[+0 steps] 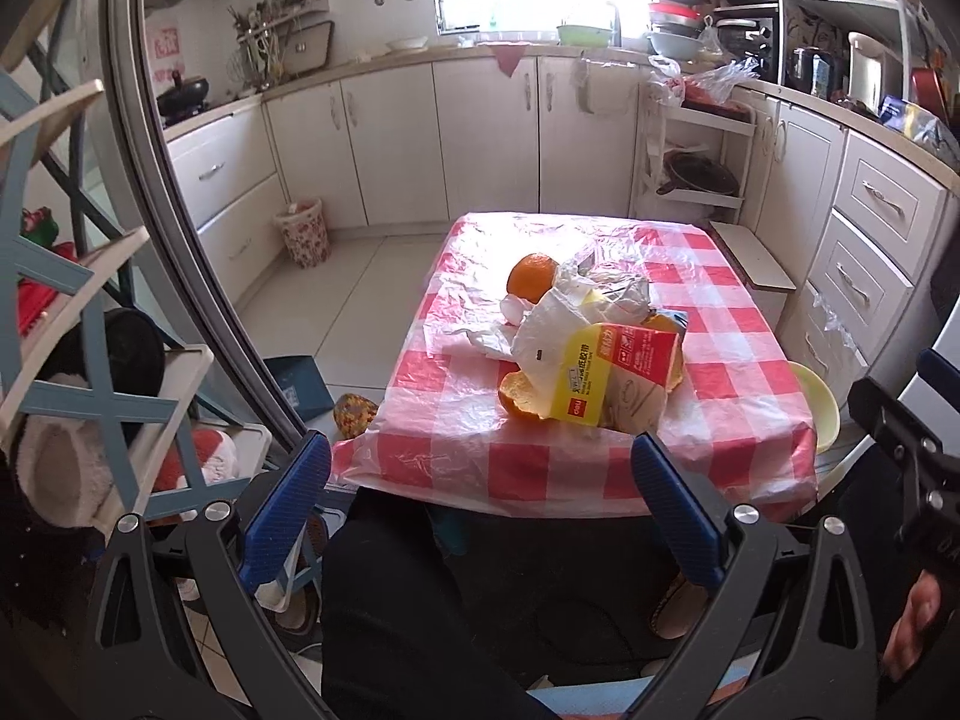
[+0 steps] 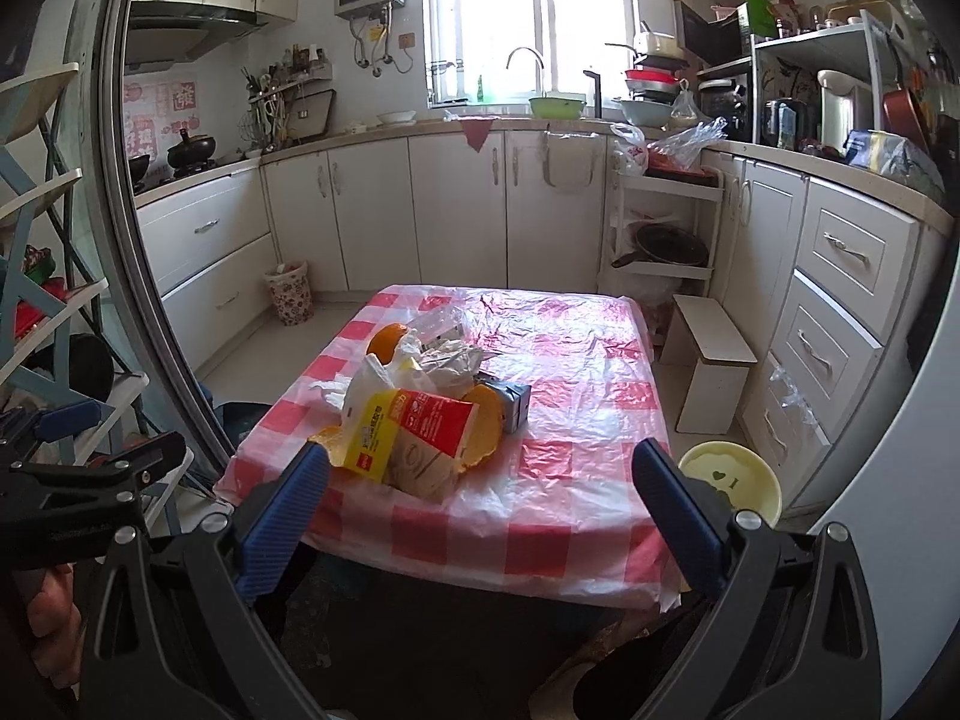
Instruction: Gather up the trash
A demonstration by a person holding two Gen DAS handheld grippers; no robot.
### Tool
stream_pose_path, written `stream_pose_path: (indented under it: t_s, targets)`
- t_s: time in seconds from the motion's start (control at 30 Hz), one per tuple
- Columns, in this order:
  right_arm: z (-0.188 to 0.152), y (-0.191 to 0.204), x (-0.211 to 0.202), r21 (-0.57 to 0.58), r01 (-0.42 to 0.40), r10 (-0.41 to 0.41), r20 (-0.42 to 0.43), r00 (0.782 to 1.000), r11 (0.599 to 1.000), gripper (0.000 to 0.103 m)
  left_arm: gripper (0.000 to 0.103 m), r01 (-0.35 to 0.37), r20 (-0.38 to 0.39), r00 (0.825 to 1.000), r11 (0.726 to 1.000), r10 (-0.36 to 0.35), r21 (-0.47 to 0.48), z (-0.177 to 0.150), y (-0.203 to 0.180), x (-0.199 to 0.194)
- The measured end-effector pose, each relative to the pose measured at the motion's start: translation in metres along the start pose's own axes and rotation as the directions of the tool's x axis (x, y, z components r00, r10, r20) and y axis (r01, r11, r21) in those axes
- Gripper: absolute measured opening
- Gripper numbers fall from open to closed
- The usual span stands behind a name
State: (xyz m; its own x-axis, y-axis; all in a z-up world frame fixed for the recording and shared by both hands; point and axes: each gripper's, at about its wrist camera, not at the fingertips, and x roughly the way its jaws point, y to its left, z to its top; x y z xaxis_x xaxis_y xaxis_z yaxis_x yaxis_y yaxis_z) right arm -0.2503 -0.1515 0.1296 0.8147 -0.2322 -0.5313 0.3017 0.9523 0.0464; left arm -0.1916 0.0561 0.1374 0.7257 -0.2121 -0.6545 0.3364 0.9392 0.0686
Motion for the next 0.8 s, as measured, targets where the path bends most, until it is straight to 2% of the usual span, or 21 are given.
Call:
stream_pose_path:
  t_s: [0.27,0.8]
  targets:
    - [-0.017,-0.002,-0.023,0.057,-0.004,0.002,0.037,0.999,0.998,0.097,0.097,0.009,0.022,1.000,1.000,-0.009,-0.014,-0.015,0.002,-0.027]
    - [-0.024,0.005,-0.034,0.038,-0.034,0.032,0.054,0.998,0.999,0.097,0.097,0.016,0.029,0.999,0.999,-0.015,-0.029,-0.020,0.005,-0.037]
